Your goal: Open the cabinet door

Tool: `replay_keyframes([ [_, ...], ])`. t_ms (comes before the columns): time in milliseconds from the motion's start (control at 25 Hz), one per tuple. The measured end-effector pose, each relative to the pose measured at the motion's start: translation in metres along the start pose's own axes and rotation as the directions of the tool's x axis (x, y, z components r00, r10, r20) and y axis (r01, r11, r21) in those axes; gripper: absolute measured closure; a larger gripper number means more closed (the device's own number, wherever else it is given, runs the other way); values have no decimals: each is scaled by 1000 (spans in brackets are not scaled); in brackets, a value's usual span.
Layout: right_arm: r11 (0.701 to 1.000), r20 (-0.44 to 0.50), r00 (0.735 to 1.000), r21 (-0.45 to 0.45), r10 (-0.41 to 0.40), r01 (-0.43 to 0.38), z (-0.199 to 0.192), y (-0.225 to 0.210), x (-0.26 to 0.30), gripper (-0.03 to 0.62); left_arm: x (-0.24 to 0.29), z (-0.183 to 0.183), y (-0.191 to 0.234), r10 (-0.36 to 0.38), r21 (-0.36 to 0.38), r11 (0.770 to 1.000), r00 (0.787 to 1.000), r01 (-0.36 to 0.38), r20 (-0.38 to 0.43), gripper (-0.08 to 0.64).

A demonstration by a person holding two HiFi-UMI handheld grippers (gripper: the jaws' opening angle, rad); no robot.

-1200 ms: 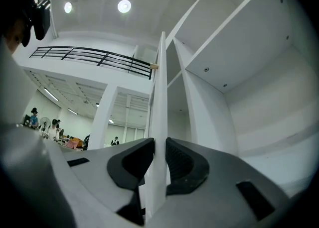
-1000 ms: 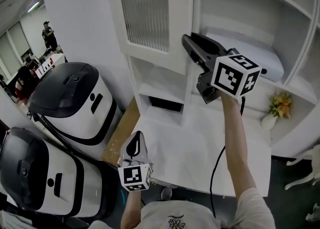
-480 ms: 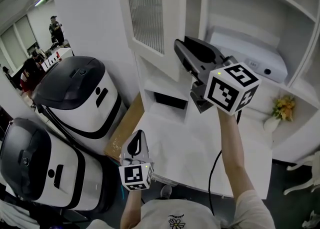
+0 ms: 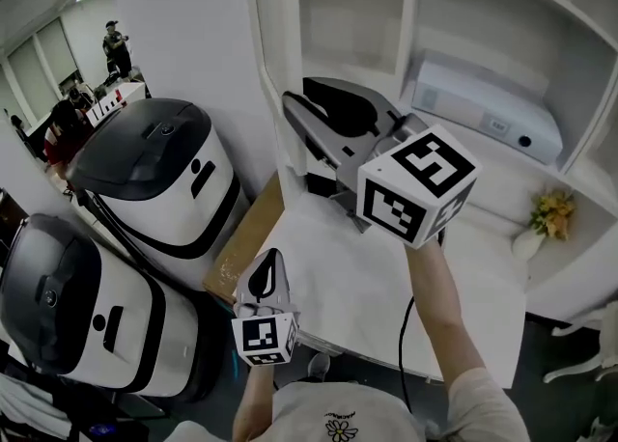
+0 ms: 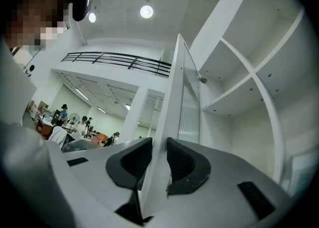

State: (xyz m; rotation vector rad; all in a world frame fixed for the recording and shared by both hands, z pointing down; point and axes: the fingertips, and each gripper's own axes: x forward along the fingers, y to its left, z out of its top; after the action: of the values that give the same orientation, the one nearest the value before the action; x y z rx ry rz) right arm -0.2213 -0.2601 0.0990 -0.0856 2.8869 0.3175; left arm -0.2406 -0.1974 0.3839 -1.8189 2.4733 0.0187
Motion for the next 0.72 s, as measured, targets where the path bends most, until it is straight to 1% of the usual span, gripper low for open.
replay_keyframes([
  [120, 999, 9, 999, -18, 34, -34, 0, 19, 16, 495, -5, 0, 10, 31, -3, 1000, 1000, -31, 3, 554],
  [200, 998, 14, 999, -48, 46, -46, 0, 32, 28, 494, -10, 0, 19, 59, -8, 998, 998, -59, 6, 554],
  [280, 996, 20, 999, -79, 40, -38, -1, 44, 38, 494, -16, 1, 29, 88, -12, 996, 996, -88, 9, 554],
  [400, 995, 23, 999, -96, 29, -27, -4, 55, 52, 494, -25, 1, 45, 135, -12, 991, 991, -134, 16, 554],
  [600, 994, 9, 998, -97, 56, -55, -6, 72, 78, 497, -40, 4, 77, 224, -14, 975, 974, -224, 26, 554],
  [720, 993, 0, 999, -107, 42, -42, -7, 80, 89, 497, -53, 4, 93, 275, -17, 961, 961, -275, 24, 554],
])
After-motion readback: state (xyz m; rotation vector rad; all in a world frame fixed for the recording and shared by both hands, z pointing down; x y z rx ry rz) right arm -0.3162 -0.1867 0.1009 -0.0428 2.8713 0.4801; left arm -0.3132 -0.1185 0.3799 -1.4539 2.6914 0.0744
